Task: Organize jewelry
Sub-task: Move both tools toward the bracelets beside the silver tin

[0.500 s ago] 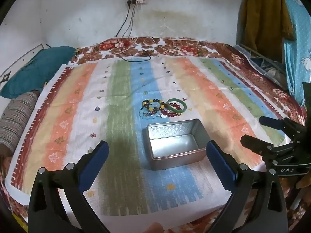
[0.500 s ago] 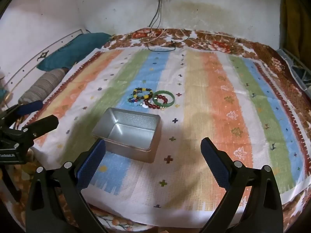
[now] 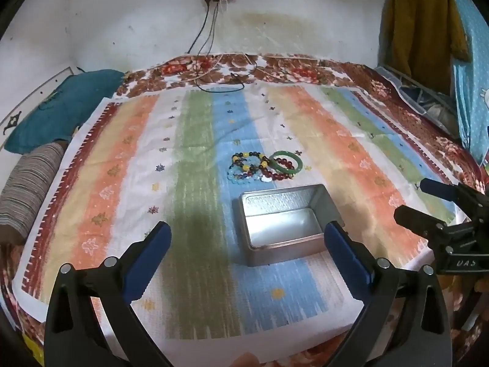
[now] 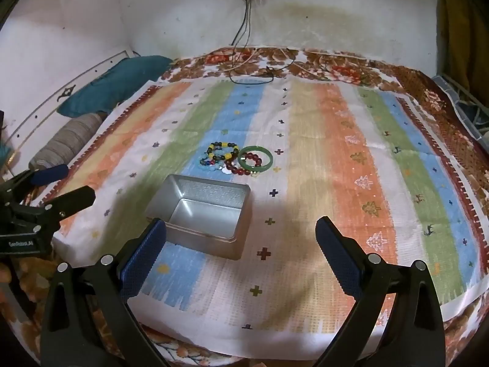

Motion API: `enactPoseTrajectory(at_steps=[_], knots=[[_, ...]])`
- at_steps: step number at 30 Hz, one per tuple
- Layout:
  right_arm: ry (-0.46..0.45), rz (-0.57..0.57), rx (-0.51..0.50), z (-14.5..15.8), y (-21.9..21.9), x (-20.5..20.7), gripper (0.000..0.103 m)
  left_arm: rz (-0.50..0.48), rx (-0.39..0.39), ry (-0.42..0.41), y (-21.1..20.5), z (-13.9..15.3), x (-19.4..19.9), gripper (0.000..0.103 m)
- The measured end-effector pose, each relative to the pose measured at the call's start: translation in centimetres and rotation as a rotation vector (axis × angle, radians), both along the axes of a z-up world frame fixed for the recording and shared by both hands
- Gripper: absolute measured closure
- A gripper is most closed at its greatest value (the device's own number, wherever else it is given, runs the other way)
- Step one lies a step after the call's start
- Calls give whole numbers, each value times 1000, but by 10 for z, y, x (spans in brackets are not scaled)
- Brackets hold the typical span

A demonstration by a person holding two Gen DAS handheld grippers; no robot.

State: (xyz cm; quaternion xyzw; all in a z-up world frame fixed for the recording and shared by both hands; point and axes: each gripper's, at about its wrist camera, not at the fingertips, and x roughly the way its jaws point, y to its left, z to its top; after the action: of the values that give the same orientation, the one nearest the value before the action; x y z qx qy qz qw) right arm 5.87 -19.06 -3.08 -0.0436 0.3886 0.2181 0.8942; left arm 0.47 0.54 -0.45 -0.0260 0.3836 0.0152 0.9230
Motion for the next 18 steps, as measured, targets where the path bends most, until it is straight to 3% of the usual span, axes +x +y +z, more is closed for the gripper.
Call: enactPoseTrajectory(at_steps=[18], knots=[[4,-16,2,-1,-2,5,4,6,-37,16,5,0,2,6]])
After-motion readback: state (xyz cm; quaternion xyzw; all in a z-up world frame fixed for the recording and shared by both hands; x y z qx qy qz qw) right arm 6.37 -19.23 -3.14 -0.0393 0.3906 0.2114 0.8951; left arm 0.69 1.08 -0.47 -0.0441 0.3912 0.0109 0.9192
